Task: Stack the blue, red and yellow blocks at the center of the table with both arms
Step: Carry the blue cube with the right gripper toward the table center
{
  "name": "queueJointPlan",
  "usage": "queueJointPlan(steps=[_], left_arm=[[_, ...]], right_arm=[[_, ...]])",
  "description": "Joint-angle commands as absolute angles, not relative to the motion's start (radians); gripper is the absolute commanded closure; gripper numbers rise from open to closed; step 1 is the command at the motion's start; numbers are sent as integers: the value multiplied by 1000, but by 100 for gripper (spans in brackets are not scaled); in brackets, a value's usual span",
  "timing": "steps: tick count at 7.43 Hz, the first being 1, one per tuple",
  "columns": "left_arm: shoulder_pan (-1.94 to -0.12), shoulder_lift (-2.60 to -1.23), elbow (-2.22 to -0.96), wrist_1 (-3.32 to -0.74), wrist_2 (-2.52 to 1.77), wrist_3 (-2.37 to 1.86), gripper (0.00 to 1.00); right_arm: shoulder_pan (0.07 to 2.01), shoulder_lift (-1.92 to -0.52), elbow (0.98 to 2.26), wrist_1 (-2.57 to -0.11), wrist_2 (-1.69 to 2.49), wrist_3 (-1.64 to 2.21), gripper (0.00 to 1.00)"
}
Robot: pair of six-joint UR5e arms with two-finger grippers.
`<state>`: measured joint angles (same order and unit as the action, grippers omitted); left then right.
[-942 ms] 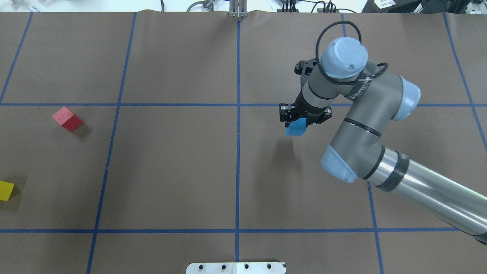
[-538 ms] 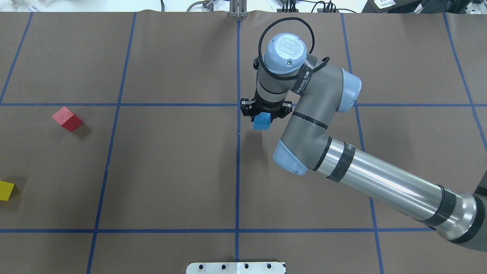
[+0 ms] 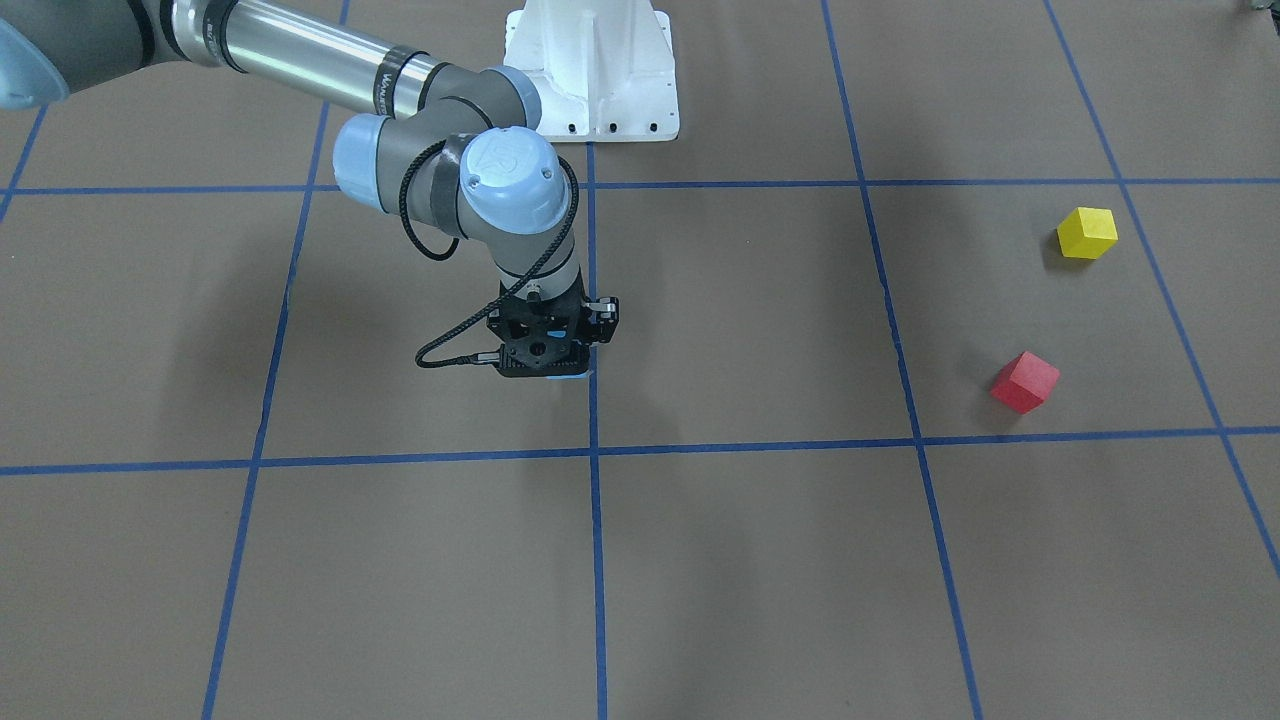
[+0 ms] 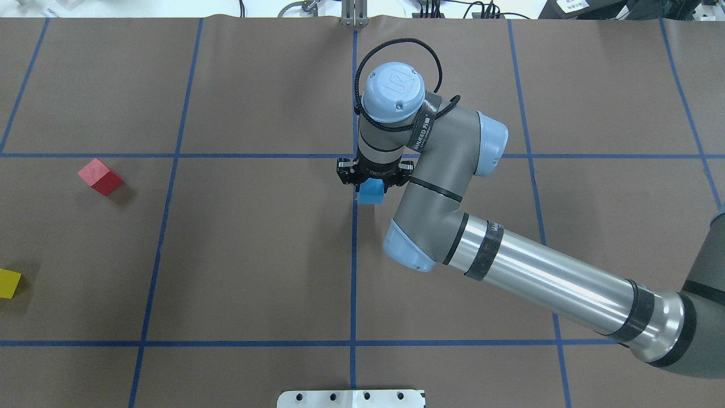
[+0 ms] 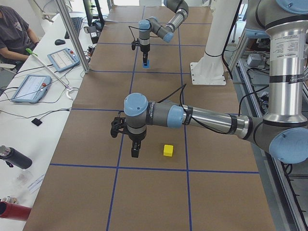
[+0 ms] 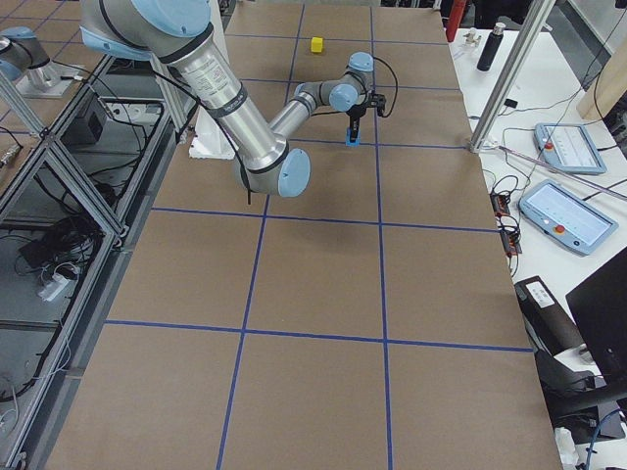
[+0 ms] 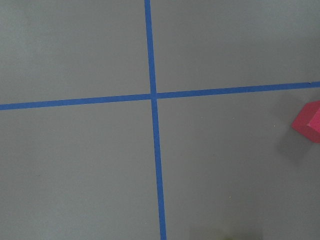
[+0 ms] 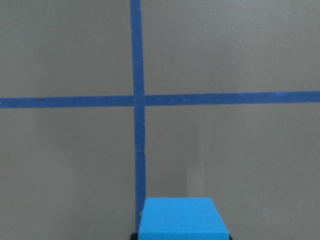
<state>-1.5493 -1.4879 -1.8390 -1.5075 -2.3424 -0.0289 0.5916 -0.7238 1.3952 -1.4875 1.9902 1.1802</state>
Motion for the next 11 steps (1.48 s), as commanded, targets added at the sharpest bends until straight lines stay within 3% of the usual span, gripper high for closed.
queueJointPlan(steps=[1,4,11], left_arm=[[-1549,-1488,-1841,-1506,-2342,-29,0],[-1549,-1488,-1842,-1506,-2342,-31,1],[-1549,-1488,-1845,-1505,-2342,-31,1]], right_arm=[[588,-721,1393,-1482,1985,1203,100],[586,-669,1316,-1483,1973,1238,100],[555,-664,1286,-1459,1927,1197,100]])
